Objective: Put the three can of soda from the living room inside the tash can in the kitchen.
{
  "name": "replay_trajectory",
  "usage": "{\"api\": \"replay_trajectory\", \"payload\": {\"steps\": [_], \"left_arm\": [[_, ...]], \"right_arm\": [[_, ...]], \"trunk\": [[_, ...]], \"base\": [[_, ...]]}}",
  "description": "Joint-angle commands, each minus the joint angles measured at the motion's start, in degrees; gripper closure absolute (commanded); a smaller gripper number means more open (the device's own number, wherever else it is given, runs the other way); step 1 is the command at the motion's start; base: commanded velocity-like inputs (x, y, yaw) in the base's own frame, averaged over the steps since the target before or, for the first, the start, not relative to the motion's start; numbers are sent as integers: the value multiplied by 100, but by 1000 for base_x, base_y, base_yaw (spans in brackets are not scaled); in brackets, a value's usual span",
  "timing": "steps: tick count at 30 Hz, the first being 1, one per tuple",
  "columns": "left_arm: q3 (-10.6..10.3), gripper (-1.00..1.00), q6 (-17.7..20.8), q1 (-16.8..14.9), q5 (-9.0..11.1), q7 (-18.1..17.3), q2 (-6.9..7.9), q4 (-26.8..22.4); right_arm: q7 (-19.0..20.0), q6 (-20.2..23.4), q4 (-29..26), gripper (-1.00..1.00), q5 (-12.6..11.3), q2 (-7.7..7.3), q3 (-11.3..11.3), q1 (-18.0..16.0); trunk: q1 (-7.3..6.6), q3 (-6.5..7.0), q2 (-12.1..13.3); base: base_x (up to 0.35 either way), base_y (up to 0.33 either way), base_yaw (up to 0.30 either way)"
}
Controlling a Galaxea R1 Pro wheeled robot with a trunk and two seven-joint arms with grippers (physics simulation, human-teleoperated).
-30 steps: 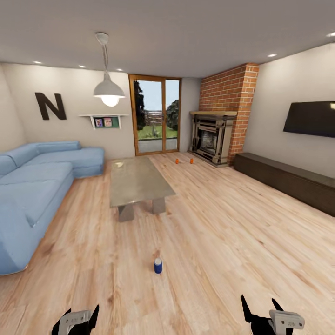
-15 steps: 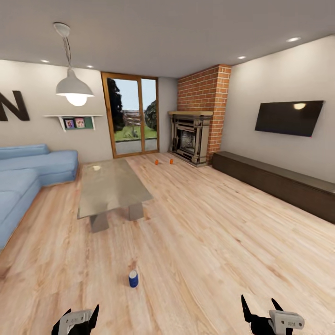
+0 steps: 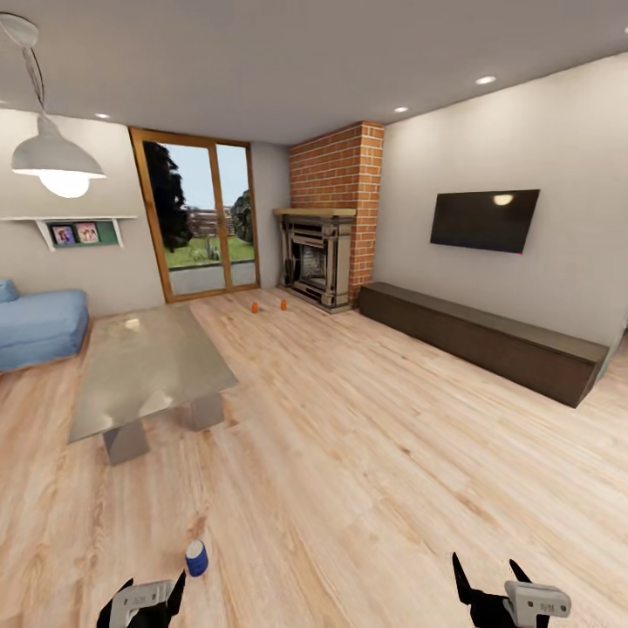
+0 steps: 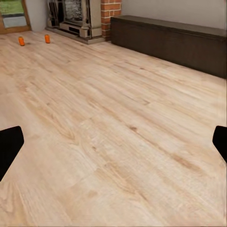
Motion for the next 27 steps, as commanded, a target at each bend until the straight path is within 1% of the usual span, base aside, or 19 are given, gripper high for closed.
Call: {"api": "replay_trajectory", "payload": {"steps": [1, 27], "left_arm": [[0, -100, 0, 0, 0, 0, 0, -2], [0, -100, 0, 2, 8, 0, 0, -17]], "right_arm": [[0, 1, 0, -100, 1, 0, 0, 0], [0, 6, 0, -100, 7, 0, 8, 0]], "trunk": [[0, 0, 0], [0, 0, 0]], "base": [[210, -223, -252], [188, -235, -252]]}}
